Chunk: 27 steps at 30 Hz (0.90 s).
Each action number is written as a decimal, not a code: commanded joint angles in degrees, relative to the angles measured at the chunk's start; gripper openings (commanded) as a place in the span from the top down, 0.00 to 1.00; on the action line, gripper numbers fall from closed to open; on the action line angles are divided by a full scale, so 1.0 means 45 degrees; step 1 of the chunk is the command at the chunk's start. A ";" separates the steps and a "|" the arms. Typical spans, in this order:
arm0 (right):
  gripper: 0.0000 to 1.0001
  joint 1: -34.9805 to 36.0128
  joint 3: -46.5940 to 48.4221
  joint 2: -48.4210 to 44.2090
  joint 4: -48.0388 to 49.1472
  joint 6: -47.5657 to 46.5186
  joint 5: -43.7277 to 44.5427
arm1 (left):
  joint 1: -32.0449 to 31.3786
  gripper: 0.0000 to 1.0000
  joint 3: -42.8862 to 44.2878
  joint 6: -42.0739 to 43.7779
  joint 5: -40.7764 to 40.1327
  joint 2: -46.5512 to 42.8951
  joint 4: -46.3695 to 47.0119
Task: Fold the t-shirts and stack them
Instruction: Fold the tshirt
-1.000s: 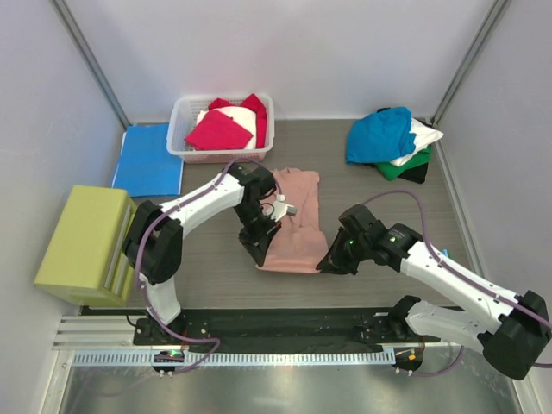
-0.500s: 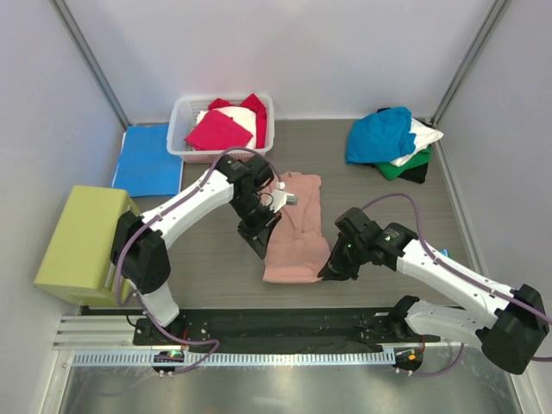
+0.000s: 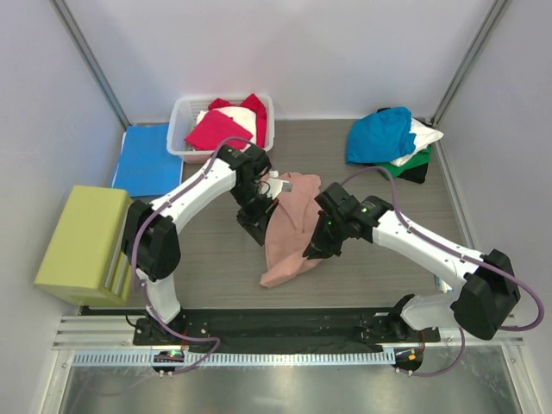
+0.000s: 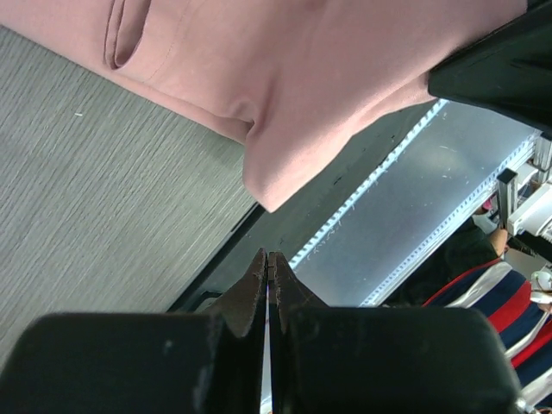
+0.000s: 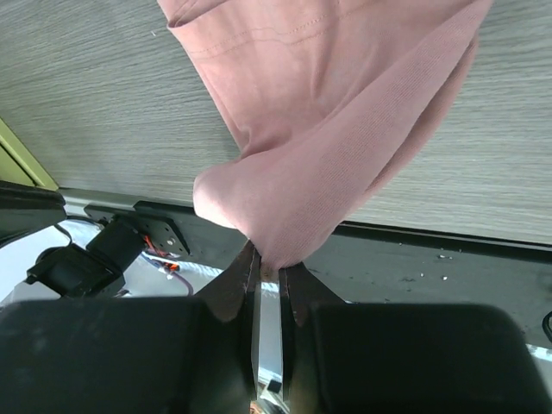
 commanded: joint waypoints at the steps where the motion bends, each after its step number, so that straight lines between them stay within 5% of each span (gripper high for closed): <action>1: 0.99 -0.0367 0.0651 0.0139 0.0228 -0.0563 0.0298 | -0.0019 1.00 0.0184 -0.0351 -0.0432 0.0048 -0.1441; 12: 0.99 -0.3471 0.3031 0.1603 0.0306 -0.2593 -0.0209 | 0.1699 1.00 0.0518 -0.0410 -0.0822 0.0106 -0.0659; 21: 0.98 -0.3825 0.6640 0.5913 0.1283 -0.3279 -0.1633 | 0.2070 1.00 -0.0498 -0.0430 -0.1233 0.0926 0.0454; 27: 0.99 -0.3747 0.9514 0.6995 0.1148 -0.3415 -0.2241 | 0.2422 1.00 -0.0518 -0.0332 -0.1312 0.1122 0.0553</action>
